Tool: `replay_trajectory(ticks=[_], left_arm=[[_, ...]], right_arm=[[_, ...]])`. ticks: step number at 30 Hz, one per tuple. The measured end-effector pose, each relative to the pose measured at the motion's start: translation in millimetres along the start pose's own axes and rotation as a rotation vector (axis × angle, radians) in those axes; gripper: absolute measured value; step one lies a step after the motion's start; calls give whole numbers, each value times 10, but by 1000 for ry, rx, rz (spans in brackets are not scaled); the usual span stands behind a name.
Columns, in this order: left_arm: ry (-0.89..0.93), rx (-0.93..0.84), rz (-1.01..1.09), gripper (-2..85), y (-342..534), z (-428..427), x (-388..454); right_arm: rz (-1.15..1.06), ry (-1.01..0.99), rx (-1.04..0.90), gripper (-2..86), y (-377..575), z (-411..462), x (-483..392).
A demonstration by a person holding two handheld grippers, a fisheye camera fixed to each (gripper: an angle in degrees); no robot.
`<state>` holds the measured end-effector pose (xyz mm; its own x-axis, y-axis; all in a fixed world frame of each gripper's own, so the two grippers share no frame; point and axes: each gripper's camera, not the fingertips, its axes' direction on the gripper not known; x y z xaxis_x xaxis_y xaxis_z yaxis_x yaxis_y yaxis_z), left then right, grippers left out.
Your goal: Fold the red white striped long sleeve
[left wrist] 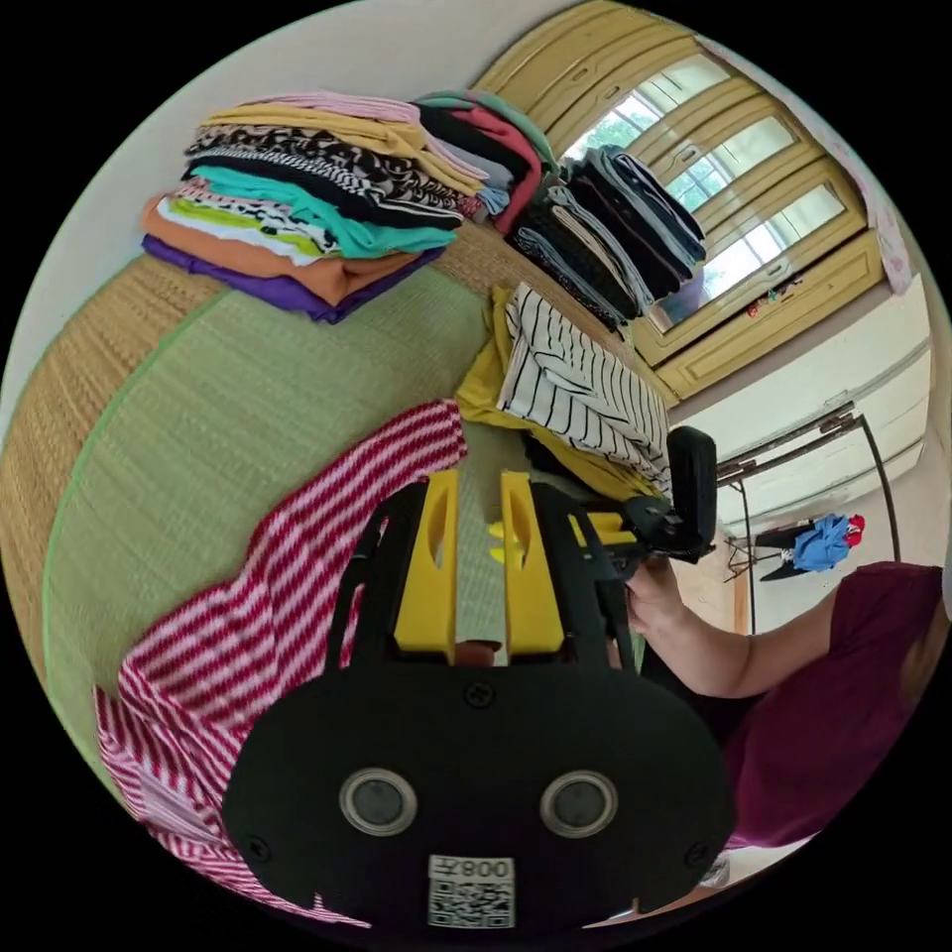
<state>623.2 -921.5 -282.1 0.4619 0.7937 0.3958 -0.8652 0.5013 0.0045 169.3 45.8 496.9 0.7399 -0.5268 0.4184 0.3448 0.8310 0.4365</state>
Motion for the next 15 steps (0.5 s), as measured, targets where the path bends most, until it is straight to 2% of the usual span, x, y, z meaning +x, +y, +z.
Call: replay_trajectory(ticks=[6, 11, 15], left_arm=[[-115, -143, 159, 78, -1396, 660, 24], [-220, -285, 233, 33, -2031, 1078, 62], [-216, -184, 244, 15, -2389, 834, 123]], right_arm=[[-23, 69, 9, 80, -25, 64, 131], [3, -8, 26, 80, 38, 154, 330], [9, -46, 40, 80, 114, 213, 456]])
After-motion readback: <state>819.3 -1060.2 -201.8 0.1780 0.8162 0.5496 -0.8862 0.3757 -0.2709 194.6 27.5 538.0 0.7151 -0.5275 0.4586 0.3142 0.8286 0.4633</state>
